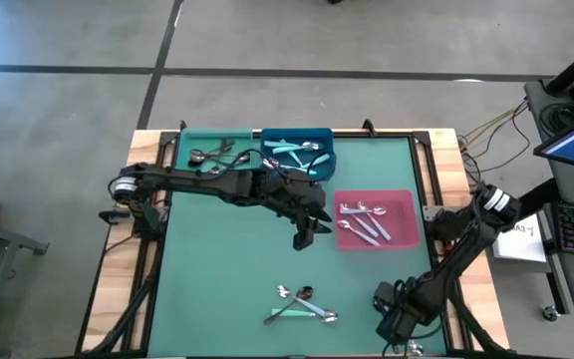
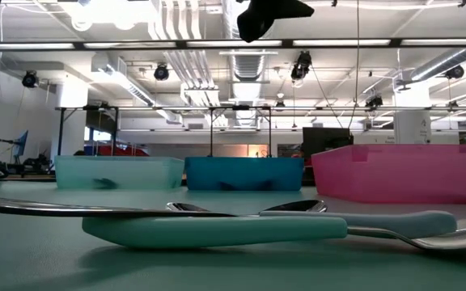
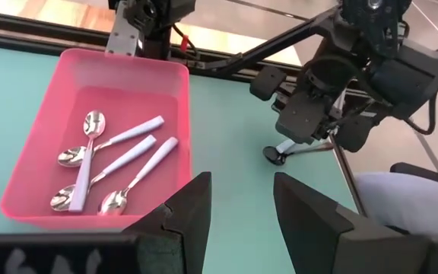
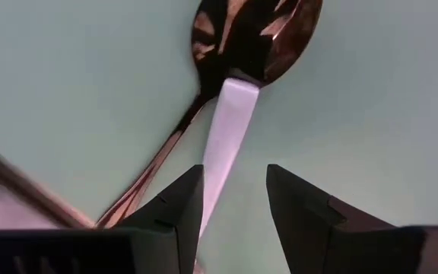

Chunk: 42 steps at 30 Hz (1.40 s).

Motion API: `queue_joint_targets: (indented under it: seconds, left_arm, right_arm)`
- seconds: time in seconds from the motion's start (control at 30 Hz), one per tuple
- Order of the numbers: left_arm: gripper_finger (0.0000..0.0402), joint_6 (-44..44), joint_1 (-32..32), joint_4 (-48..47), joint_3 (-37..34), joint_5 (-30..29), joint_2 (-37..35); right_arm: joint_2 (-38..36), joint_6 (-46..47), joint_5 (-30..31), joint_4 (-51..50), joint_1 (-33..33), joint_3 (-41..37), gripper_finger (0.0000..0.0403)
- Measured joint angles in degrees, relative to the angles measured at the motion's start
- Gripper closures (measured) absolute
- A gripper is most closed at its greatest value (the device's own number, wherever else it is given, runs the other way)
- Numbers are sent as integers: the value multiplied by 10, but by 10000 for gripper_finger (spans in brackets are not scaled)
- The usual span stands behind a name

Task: Sort silverware by color (type)
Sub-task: Put the blue spoon into the red bin

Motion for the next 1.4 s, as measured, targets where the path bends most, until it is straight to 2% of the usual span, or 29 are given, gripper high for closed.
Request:
queue_joint_targets:
  seconds: [0.37, 0.47, 0.63, 0.77, 0.87, 1.03, 1.13, 1.23, 1.4]
  left_arm:
    - [274, 0, -1, 0, 0, 0, 1]
    - [274, -1, -4, 0, 0, -5, 1]
    - [274, -5, -12, 0, 0, -6, 1]
    - [274, 4, -28, 1, -1, -9, 9]
    - [274, 16, -49, 0, -2, -33, 23]
    - [274, 1, -95, -1, -6, -159, 51]
    - [274, -3, -119, 5, -5, -212, 65]
    - [274, -21, -138, 33, -5, -243, 75]
    - [274, -52, -161, 77, -5, -292, 79]
  right_arm:
    - [52, -35, 12, 13, 1, 2, 274]
    - [58, -48, 14, 9, 1, 2, 295]
    - [57, -64, 15, 2, 1, 1, 369]
    - [48, -74, 17, -4, 1, 1, 371]
    - [27, -74, 27, -20, 1, 1, 371]
    - [-35, -78, 124, -85, -3, 3, 371]
    - [-78, -98, 196, -126, -8, 5, 371]
    - [-124, -127, 315, -136, -16, 6, 371]
    - [-178, -182, 504, -205, -39, 6, 371]
